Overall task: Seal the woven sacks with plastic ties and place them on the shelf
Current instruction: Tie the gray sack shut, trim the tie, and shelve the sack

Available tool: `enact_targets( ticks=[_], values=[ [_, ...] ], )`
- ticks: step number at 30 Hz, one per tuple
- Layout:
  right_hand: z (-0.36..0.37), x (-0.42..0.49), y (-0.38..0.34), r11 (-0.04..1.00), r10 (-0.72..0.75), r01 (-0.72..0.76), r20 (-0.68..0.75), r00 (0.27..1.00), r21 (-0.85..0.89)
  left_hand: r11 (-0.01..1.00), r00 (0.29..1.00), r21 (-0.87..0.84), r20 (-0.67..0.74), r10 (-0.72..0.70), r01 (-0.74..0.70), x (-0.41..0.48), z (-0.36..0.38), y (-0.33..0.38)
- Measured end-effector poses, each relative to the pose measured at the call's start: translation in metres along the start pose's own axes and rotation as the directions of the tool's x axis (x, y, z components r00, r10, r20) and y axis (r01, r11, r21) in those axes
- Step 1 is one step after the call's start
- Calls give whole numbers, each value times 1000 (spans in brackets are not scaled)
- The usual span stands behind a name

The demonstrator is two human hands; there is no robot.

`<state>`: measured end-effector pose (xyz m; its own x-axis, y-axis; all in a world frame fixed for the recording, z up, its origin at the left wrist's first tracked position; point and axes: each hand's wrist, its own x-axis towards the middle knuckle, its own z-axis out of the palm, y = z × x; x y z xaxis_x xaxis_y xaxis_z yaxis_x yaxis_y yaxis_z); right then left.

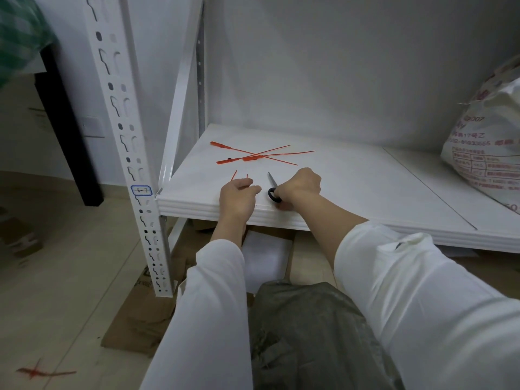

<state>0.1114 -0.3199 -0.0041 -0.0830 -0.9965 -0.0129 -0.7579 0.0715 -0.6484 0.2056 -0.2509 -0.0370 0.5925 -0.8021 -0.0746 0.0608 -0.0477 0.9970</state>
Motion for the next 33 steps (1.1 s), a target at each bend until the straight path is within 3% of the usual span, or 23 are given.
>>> enact_targets(
  ticks=[16,25,33],
  values=[
    [1,-15,-8,985,-103,97,-37,994,-141,1000,1000,-19,-15,-11,11,-2,-7,2],
    [8,-21,-16,980,-93,101,54,994,-169,1000,1000,-28,-16,-9,8,0,-9,1],
    [16,-17,-22,843,-339,319,33,940,-432,1000,1000,-12,-6,15,-15,1,-8,-1]
  ],
)
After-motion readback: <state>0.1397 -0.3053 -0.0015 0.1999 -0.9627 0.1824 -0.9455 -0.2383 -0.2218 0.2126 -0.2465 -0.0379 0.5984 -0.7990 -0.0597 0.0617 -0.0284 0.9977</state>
